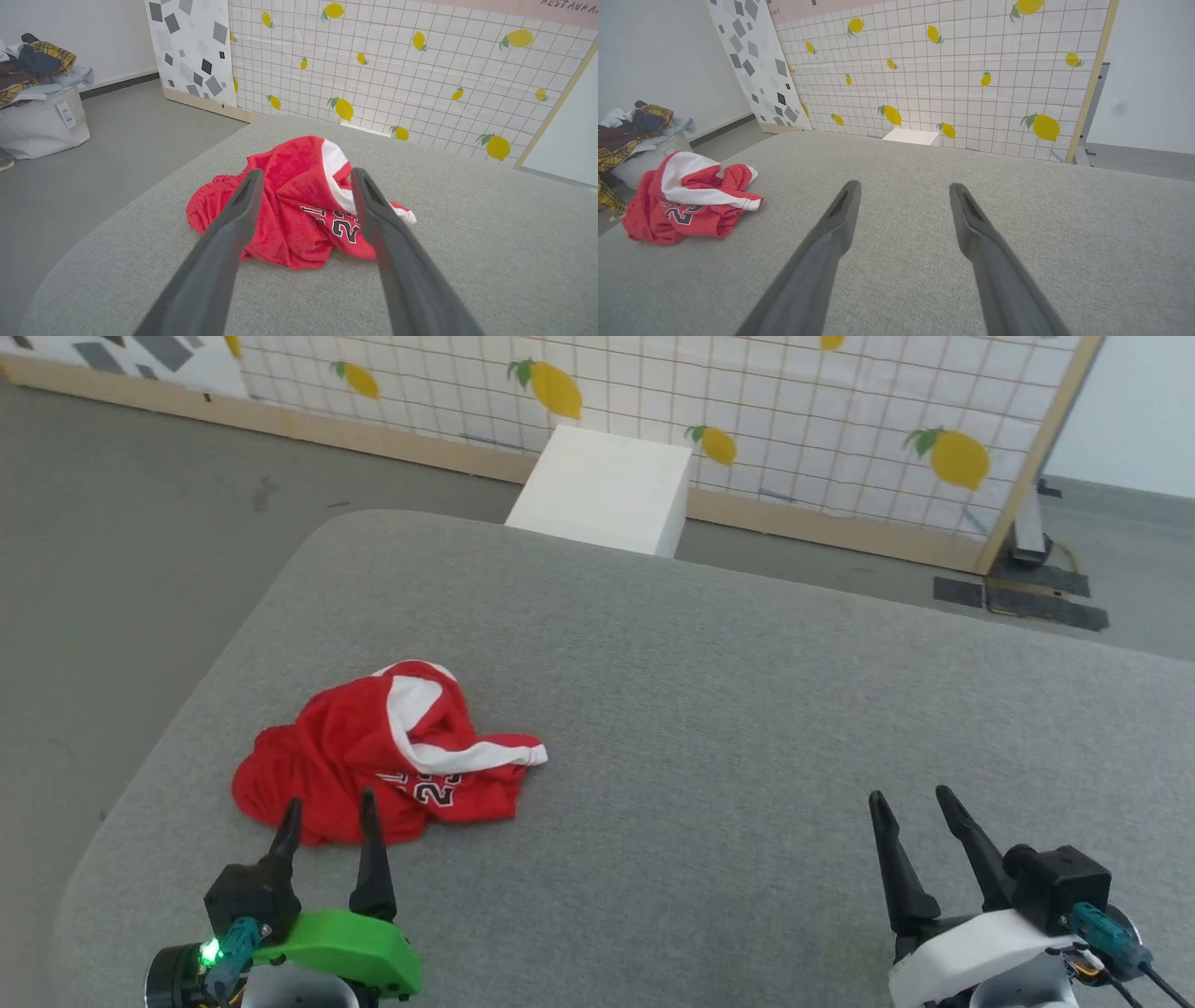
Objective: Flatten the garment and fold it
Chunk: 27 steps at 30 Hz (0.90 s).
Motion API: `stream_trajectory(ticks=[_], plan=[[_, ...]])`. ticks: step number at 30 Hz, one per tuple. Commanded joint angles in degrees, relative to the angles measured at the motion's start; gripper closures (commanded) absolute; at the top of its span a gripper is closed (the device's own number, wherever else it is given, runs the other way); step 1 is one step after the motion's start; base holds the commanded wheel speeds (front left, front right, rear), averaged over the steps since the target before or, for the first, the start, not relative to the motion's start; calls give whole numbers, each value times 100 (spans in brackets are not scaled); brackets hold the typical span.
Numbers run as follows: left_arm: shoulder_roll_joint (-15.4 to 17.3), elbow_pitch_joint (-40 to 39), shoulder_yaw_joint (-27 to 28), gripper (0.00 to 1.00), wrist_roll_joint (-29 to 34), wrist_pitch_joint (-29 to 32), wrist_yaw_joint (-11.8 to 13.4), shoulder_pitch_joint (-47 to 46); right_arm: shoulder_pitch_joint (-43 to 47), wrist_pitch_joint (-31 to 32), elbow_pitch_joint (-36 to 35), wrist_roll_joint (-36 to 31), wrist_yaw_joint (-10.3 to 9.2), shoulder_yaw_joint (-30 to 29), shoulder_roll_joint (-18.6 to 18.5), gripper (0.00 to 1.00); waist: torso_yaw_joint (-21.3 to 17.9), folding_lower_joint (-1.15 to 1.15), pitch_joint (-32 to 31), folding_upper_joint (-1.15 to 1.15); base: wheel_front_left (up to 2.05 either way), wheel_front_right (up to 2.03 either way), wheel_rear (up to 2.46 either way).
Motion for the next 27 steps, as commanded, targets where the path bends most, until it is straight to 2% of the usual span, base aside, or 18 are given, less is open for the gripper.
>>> stream_trajectory(ticks=[1, 27], plan=[[-16, 7, -2, 0, -62, -61, 46, 96, 62, -64, 42, 74, -5, 23, -1, 0, 126, 0, -25, 0, 0, 0, 0], [-22, 81, -35, 0, -356, -366, 205, 248, 134, -367, 341, 260, -7, 162, -1, 0, 816, 0, -86, 0, 0, 0, 0]])
